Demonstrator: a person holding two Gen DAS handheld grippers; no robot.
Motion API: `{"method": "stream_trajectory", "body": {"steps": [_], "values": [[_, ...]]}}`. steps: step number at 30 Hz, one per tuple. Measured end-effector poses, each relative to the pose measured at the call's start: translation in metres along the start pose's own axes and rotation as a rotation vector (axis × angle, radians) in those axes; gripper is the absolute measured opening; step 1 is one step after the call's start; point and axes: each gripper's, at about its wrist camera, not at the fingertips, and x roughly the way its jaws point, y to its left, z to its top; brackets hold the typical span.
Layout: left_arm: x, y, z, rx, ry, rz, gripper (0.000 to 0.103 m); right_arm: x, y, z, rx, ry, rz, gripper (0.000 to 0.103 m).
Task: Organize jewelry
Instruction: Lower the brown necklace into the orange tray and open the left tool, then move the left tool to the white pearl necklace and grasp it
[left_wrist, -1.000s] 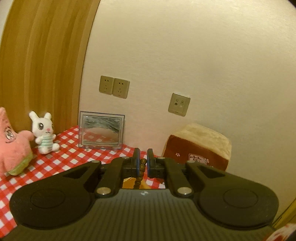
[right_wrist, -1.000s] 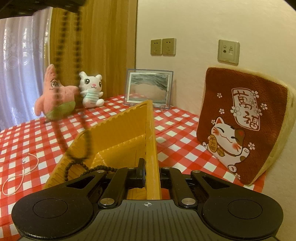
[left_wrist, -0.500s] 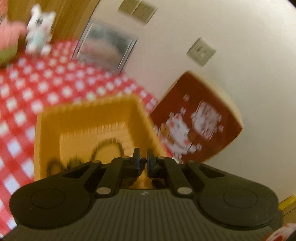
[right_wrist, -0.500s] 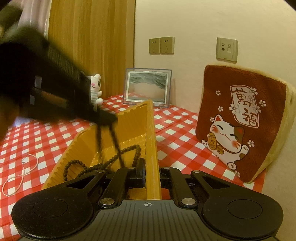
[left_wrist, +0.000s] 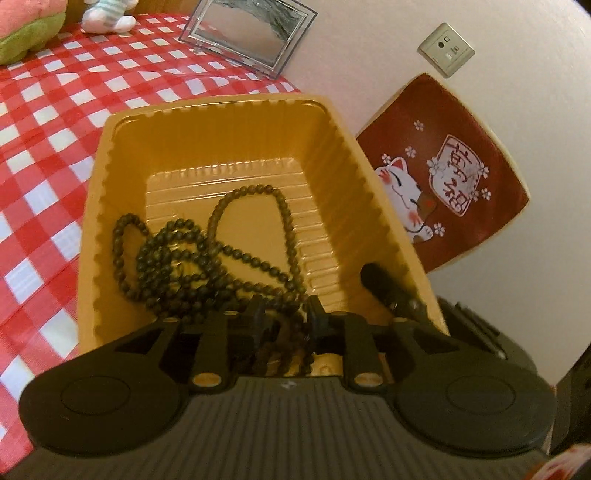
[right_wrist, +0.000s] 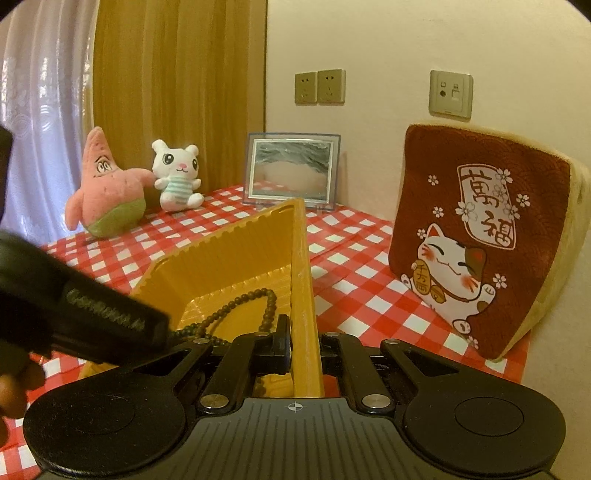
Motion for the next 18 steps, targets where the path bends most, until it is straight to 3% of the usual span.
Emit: {"method": "stream_trajectory", "body": {"steps": [5,18], "values": [[-0.019,0.005,-0.007,0.035,-0.045,0.048,0.024,0.000,0.000,0.000,0.000,0.000,0.000,0.006],[-0.091,0.049,-0.014,0.032,-0.199,0.270,0.027,0.000,0.000,0.001,-0.004,0.001,-0.001,0.006]]}}
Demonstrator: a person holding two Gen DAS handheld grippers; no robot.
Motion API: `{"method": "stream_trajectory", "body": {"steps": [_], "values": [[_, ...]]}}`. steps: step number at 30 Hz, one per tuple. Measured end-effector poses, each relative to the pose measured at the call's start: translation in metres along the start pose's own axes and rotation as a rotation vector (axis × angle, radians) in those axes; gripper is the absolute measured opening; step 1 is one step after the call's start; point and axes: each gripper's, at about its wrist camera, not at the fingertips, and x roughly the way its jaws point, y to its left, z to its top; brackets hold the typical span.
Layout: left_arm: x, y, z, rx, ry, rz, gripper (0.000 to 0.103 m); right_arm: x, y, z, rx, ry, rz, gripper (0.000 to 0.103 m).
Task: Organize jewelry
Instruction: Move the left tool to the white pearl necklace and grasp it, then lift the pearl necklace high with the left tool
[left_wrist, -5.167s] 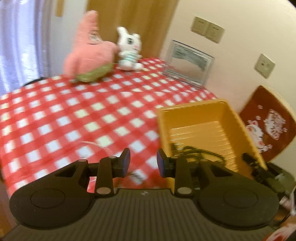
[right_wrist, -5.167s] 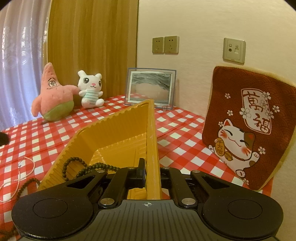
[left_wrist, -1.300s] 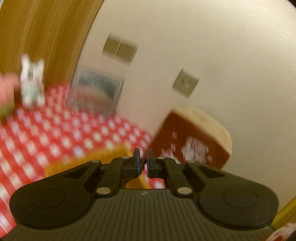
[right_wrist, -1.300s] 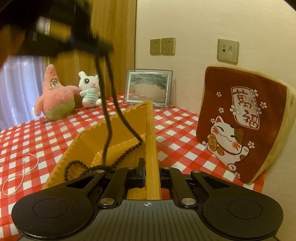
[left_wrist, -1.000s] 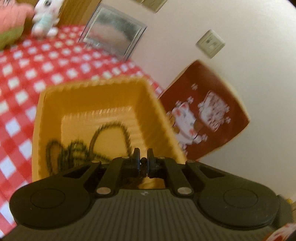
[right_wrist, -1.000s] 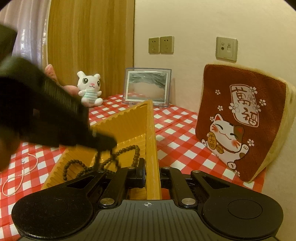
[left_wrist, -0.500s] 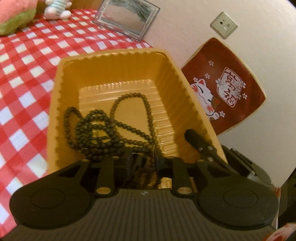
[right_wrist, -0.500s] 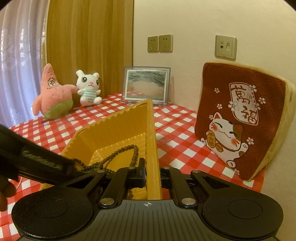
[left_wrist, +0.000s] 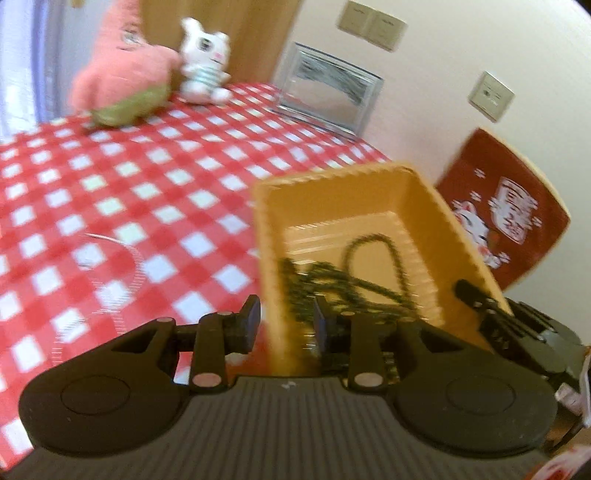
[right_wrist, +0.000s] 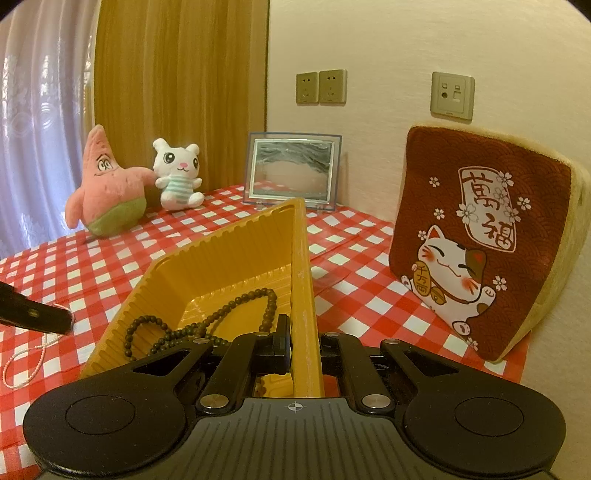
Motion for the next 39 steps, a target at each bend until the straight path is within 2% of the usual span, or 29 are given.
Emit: {"method": "stream_trajectory", "body": {"steps": [8,15,20,27,36,39], "values": [[-0.030,0.052,-0.013,-0.035,-0.030,0.162,0.027,-0.001,0.001,0.002,-0.003,0.000,0.000,0.006],[-0.036,0.092,-0.036,-0.021,0.001,0.307,0.027,-0.001,0.001,0.002,-0.005,0.000,0.000,0.006],[-0.024,0.104,-0.043,0.048,0.024,0.324,0.027,-0.001,0.001,0.002,-0.005,0.001,-0.002,0.006],[0.006,0.121,-0.037,0.066,0.067,0.323,0.026,-0.001,0.002,0.002,-0.005,0.003,-0.002,0.006],[0.017,0.128,-0.030,0.089,0.082,0.339,0.010,0.000,-0.002,0.001,-0.006,0.009,-0.005,0.006],[0.019,0.126,-0.031,0.112,0.086,0.329,0.001,0.000,-0.002,0.000,-0.007,0.010,-0.007,0.006]]}}
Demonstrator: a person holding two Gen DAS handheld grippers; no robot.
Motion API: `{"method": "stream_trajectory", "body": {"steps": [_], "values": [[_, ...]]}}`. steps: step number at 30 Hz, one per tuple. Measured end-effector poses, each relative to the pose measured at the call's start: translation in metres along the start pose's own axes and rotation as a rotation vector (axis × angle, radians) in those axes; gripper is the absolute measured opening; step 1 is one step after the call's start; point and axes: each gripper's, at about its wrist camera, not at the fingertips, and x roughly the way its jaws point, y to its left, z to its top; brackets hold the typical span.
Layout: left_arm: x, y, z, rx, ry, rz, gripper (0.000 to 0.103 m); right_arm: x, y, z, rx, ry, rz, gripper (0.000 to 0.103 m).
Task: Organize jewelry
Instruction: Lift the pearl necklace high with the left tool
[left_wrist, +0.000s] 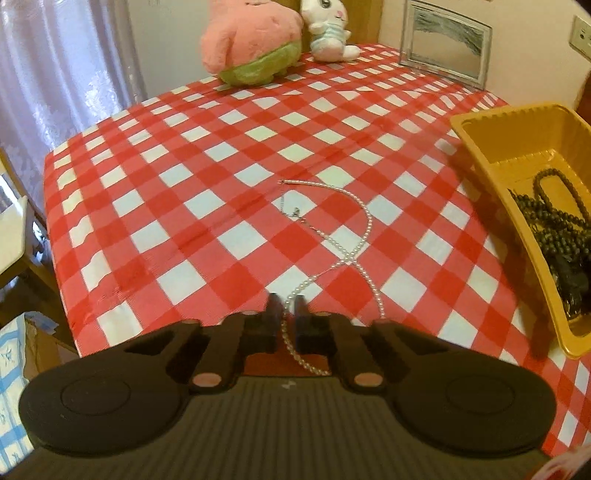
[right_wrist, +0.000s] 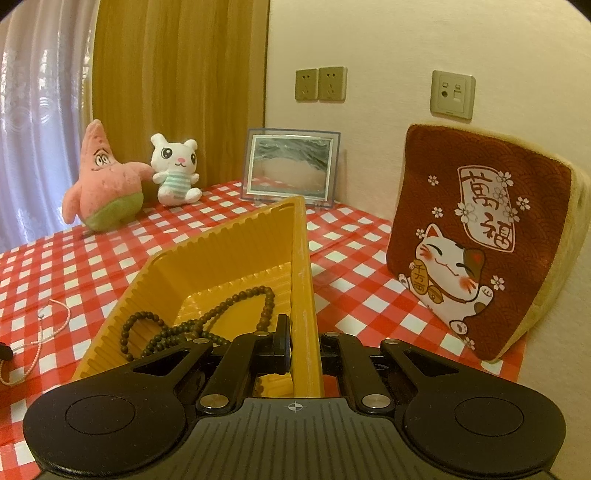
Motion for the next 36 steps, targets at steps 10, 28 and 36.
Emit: {"method": "stream_trajectory", "body": {"steps": [10,28,36], "values": [[-0.039,-0.007,0.019,-0.009,-0.099,-0.058,0.001,0.002,0.002,0.000,-0.008,-0.001,0.003,0.006],[-0.153,-0.037,0.106,0.004,-0.397,-0.247,0.001,0.003,0.004,0.002,-0.006,-0.011,0.014,0.006],[-0.175,-0.074,0.131,0.049,-0.463,-0.363,0.000,0.003,0.004,0.002,-0.004,-0.010,0.014,0.006]]}}
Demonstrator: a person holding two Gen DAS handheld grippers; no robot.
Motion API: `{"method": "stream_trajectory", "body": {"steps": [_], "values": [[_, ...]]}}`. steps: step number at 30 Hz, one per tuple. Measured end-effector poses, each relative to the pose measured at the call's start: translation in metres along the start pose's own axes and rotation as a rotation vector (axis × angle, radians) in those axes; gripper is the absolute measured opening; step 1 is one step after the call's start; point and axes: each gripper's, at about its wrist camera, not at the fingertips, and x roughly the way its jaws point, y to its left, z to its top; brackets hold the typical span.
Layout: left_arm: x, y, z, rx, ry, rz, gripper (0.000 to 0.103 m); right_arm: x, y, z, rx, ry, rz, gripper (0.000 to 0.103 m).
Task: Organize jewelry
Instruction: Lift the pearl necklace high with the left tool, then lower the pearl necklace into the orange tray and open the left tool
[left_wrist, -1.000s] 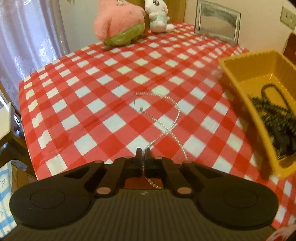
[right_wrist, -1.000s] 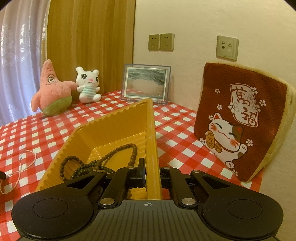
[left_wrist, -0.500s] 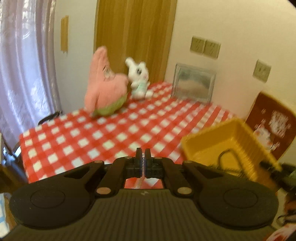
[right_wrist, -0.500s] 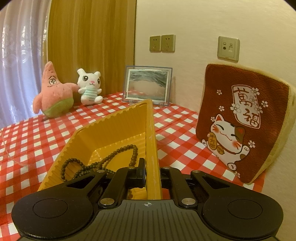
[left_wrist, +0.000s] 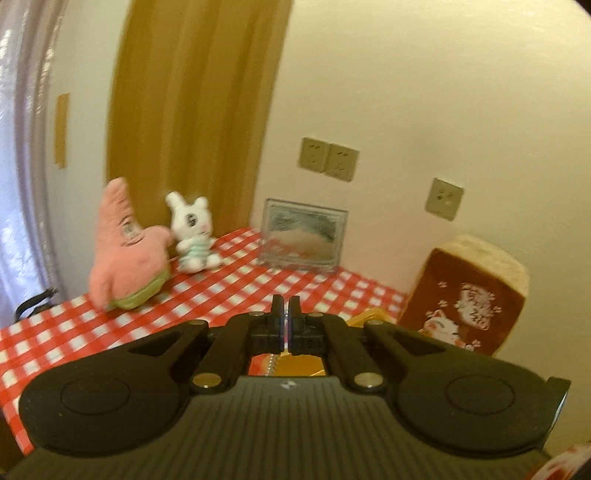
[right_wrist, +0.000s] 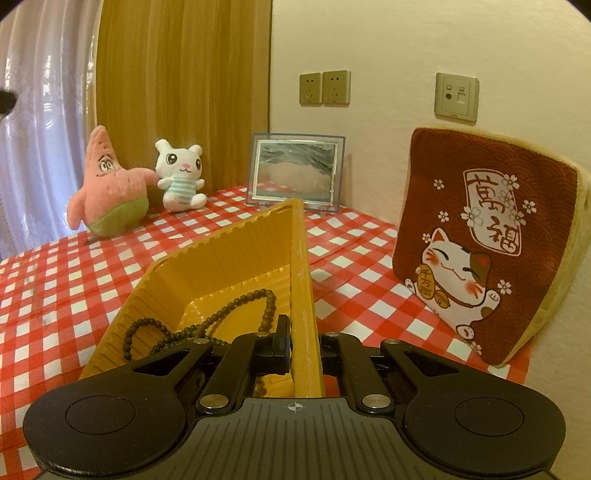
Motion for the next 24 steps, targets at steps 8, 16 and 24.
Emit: {"method": "stream_trajectory", "body": {"steps": [8,16,24], "values": [[0.044,-0.032,0.009,0.004,0.021,-0.065,0.000,0.000,0.000,0.000,-0.001,-0.001,0.000,0.006],[0.100,-0.059,0.005,0.001,0.086,-0.128,0.000,0.000,0.001,-0.001,0.001,0.000,0.000,0.006],[0.118,-0.079,-0.029,-0.034,0.190,-0.218,0.002,-0.001,0.002,-0.002,0.013,0.001,0.001,0.006]]}}
